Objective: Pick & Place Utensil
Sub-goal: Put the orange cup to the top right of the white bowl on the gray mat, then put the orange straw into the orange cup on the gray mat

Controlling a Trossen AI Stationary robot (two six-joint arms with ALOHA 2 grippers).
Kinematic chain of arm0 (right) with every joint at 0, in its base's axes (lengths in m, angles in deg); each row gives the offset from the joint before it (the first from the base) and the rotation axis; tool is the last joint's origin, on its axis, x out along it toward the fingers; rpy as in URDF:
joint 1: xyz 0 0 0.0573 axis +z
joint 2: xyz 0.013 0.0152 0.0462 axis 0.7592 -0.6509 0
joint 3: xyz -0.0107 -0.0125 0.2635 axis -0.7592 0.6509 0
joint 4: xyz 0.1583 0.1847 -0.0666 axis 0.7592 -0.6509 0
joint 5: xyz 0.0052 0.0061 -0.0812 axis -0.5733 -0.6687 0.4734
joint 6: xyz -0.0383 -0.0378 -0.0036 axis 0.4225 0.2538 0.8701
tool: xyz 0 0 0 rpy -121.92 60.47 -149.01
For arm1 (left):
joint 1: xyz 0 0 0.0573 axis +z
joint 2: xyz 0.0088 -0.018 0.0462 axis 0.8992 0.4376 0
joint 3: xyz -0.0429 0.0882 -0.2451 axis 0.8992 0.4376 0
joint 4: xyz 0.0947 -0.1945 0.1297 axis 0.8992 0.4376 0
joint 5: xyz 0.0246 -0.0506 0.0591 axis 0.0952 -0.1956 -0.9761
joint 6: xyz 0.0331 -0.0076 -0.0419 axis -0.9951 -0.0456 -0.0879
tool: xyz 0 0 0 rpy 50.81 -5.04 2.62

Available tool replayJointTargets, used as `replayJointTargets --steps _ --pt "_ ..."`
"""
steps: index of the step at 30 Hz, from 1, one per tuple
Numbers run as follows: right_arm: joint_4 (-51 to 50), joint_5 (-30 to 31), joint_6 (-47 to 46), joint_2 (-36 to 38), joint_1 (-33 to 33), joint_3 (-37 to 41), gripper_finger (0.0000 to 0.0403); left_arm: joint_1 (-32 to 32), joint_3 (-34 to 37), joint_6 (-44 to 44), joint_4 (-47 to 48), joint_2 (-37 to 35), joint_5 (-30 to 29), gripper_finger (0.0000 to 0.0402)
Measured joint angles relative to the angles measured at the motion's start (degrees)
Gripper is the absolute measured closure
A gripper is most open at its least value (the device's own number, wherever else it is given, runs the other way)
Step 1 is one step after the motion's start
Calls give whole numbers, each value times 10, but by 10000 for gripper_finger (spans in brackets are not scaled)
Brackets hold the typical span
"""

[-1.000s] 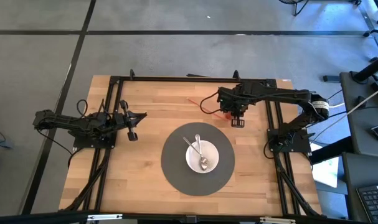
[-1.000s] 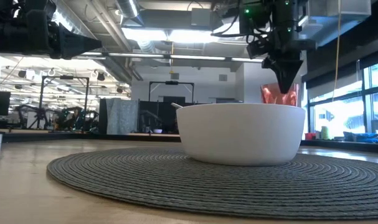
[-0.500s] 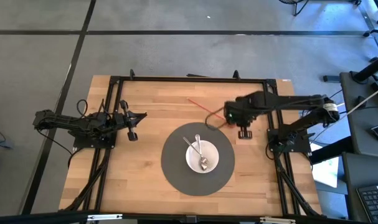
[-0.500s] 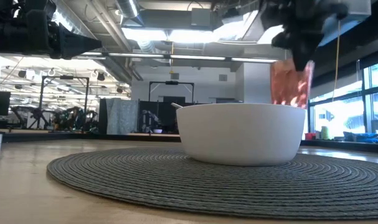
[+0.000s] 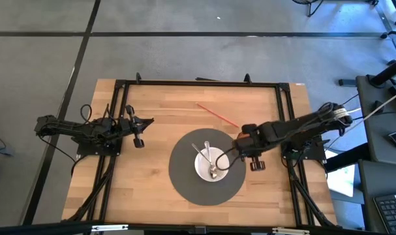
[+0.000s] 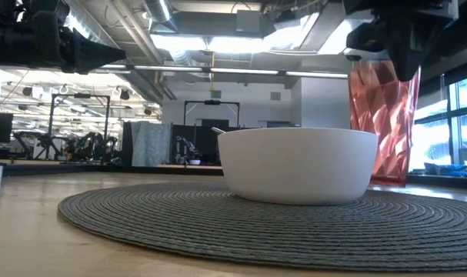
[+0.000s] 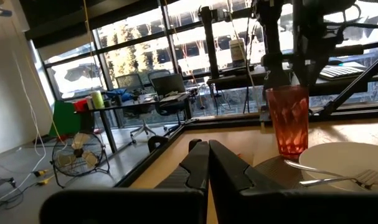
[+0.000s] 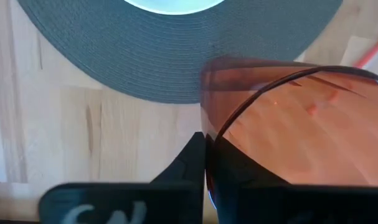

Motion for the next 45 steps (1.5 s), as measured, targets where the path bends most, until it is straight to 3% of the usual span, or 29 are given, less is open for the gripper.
replayJointTargets --steps 11,23,29,34,36,39,41,43,45 --pt "12 3 0 -38 7 -3 382 0 0 0 0 0 0 400" --pt "6 1 7 -41 6 -8 269 0 0 0 0 0 0 400" --pt "-36 1 0 -41 6 -62 229 0 0 0 0 0 0 396" --pt "-71 6 26 -40 6 -132 221 0 0 0 0 0 0 399" --pt "-59 46 62 -40 6 -161 227 0 0 0 0 0 0 400" --pt "21 189 123 -40 -6 -207 244 0 0 0 0 0 0 399" --pt "79 253 169 -40 -31 -235 257 0 0 0 0 0 0 397" --pt "117 260 196 -40 -68 -260 269 0 0 0 0 0 0 396" --pt "126 215 196 -48 -120 -288 278 0 0 0 0 0 0 397"
